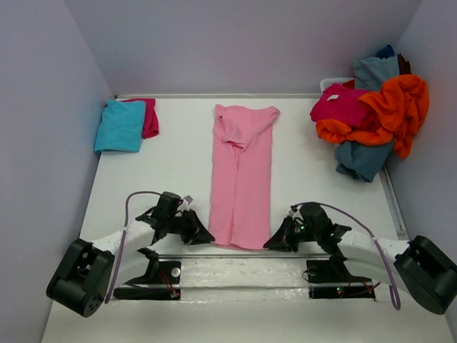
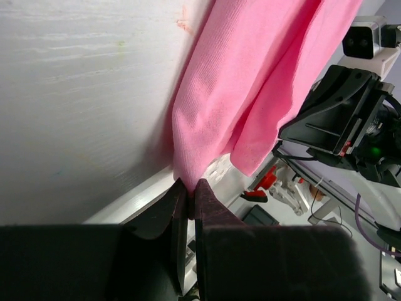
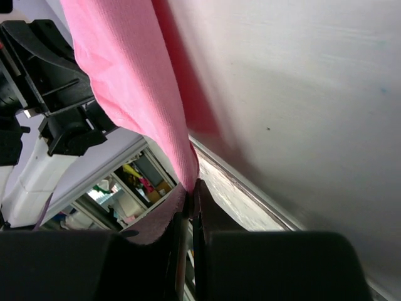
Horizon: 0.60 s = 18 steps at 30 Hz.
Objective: Fold and stack the t-shirts
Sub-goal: Fold the 2/3-rectangle-folded T-shirt at the center of the board.
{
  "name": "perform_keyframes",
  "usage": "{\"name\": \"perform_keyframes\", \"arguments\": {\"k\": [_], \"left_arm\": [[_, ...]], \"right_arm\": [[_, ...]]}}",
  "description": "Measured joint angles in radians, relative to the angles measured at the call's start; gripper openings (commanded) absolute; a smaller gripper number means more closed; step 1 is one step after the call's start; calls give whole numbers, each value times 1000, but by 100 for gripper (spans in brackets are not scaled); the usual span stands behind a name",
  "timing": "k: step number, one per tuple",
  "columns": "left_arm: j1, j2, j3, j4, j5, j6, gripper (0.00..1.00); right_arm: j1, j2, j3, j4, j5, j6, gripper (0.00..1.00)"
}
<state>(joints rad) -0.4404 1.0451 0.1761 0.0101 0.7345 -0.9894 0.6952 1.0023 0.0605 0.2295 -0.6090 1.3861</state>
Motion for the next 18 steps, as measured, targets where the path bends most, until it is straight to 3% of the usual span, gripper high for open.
{"name": "perform_keyframes", "arguments": {"k": [18], "left_arm": [[-23,-16,102,-10,-19,23,6]], "right_arm": [[0,-58,39,-167,29,-59,7]]}}
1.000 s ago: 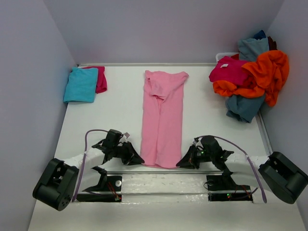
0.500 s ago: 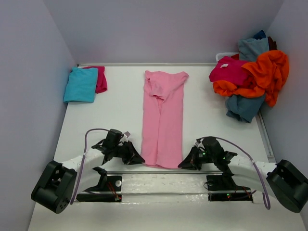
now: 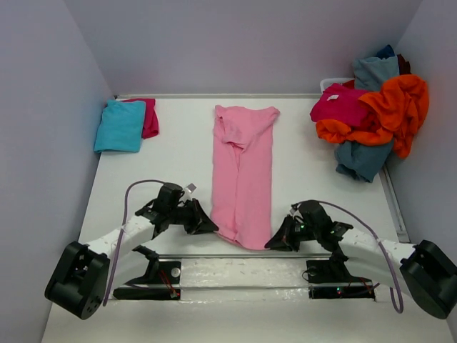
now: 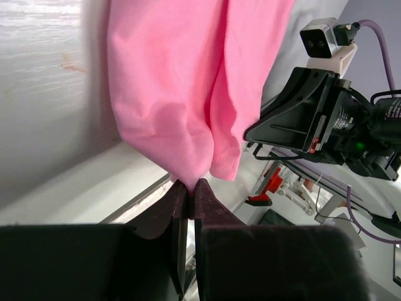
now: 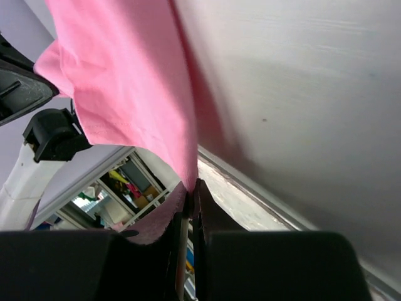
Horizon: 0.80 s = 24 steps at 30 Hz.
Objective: Fold and stack the t-shirts
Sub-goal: Fold the 2/3-rectangle-folded T-shirt at the center of the board.
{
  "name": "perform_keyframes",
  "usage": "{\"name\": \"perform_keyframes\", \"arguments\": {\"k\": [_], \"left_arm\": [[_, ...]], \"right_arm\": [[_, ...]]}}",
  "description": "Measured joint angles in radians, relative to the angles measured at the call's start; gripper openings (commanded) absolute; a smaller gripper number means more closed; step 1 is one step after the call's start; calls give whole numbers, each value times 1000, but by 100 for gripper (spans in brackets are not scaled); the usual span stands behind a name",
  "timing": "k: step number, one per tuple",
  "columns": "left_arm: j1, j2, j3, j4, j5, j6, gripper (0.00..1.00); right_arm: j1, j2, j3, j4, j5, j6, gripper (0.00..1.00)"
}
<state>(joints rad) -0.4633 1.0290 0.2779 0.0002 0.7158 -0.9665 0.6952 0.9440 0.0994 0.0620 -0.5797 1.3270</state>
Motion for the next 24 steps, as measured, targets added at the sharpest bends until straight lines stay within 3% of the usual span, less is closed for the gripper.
{"name": "perform_keyframes", "arguments": {"k": [19,24], "left_arm": [[0,24,211,-72,-45,70,6],[0,63,269,-79,-61,84,6]], "right_arm": [[-2,129,439,-314,153,-222,7],[-53,156,561,-379,188,-292,7]]}}
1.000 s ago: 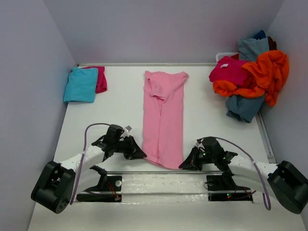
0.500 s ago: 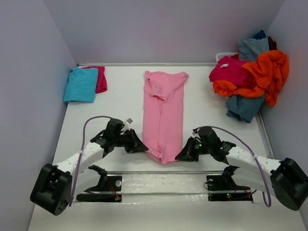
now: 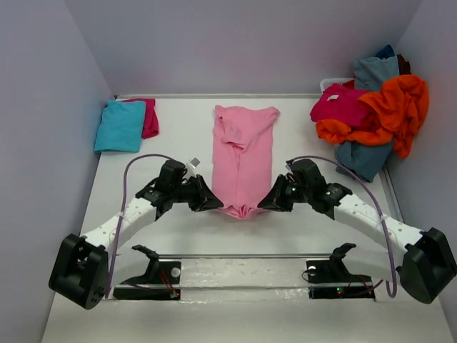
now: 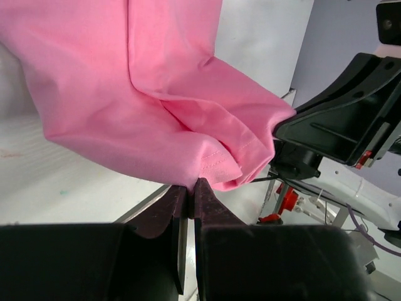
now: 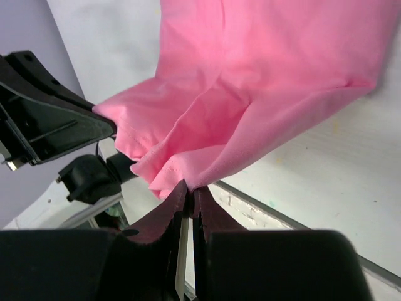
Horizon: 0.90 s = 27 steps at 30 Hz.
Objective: Fold and stack the t-shirts
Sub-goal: Fold the 2/3-rectangle-folded T-shirt at the center of the board.
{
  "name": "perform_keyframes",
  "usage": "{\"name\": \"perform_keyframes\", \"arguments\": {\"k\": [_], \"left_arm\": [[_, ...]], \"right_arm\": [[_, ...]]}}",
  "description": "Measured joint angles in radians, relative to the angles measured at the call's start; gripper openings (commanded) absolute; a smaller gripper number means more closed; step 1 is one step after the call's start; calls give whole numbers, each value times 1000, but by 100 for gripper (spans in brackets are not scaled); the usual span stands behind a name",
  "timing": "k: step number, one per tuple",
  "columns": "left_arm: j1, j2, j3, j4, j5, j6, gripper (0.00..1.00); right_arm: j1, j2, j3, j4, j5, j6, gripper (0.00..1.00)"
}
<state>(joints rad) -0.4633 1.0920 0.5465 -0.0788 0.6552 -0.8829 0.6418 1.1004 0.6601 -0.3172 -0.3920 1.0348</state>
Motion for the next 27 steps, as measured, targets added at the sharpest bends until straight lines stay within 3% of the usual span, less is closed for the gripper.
{"name": "perform_keyframes", "arguments": {"k": [13,27], "left_arm": [[37,200,187,5,-28,35,6],[103,503,509,-10,-86,92,6]], "right_arm": [[-191,171,161,-72,-3,-143,7],[-275,555,537,-74,-35,-257,7]]}}
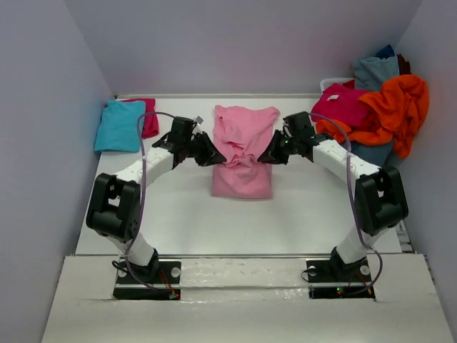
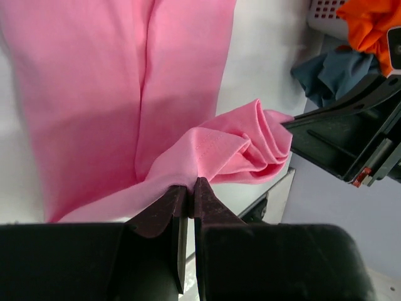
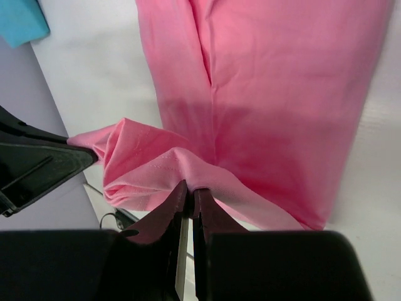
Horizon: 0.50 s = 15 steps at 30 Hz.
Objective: Fold and stack the t-shirts
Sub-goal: Fold the 2/3-rectangle-folded T-shirt at the center of the board.
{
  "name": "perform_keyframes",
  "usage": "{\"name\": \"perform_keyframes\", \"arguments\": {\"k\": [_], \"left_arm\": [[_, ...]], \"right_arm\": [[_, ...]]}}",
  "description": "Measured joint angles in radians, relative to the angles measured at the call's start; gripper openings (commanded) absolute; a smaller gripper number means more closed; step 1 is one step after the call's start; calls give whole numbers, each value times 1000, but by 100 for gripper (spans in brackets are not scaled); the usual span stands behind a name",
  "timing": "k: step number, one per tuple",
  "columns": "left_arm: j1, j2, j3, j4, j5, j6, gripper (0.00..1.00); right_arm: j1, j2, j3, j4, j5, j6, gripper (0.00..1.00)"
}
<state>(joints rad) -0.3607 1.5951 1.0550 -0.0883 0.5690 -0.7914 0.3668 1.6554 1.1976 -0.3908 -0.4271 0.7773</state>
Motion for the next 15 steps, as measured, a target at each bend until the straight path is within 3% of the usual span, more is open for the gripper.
{"name": "perform_keyframes", "arguments": {"k": [15], "left_arm": [[16,312,256,-8,-29,17,6]], "right_arm": [[-31,188,132,-5,2,-18,7]]}}
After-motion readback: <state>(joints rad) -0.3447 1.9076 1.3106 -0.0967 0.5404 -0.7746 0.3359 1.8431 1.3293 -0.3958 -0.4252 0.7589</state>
